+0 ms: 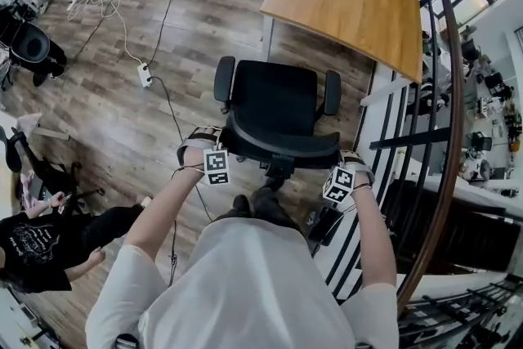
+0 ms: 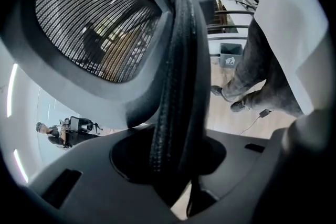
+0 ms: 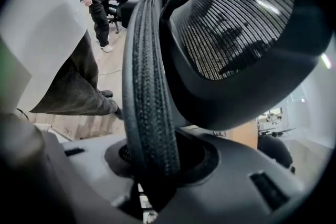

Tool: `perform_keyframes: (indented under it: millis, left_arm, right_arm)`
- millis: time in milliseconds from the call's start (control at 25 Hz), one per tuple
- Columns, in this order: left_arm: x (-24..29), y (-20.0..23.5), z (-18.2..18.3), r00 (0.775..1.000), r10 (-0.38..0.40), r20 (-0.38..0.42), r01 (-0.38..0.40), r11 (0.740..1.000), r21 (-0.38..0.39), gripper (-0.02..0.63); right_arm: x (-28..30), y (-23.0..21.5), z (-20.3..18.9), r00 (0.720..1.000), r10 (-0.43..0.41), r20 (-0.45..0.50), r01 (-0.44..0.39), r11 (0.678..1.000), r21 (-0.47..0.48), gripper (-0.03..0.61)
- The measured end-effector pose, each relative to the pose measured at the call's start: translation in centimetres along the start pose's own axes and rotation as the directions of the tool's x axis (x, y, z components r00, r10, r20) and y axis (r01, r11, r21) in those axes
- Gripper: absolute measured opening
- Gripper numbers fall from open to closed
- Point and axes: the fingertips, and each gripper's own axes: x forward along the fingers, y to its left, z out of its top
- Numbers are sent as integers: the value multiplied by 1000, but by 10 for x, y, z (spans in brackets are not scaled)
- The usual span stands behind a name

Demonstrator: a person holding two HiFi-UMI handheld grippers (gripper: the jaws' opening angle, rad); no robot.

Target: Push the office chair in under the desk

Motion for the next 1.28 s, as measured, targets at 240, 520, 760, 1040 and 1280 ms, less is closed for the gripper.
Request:
perform_keyframes:
  millis: [240, 520, 760, 1040, 1280]
  left_arm:
    - [18, 30, 35, 1000, -7, 24, 6, 999, 34, 124]
    - [40, 71, 90, 998, -24, 52, 19, 996, 82, 124]
    - [63, 91, 111, 997, -23, 76, 14, 993, 116, 124]
    - [93, 132, 152, 996, -29, 87, 17, 990, 141, 124]
    - [114, 162, 174, 995, -32, 94, 17, 988, 151, 126]
  right_arm:
    - [2, -24, -34, 1000, -14, -11, 14, 999, 40, 127]
    - [-1, -55, -84, 999, -31, -19, 33, 995, 92, 132]
    - [8, -65, -104, 999, -35, -30, 39, 992, 118, 132]
    - [21, -103, -146, 998, -35, -48, 42, 987, 156, 132]
    - [30, -132, -167, 998, -37, -60, 46, 984, 171, 132]
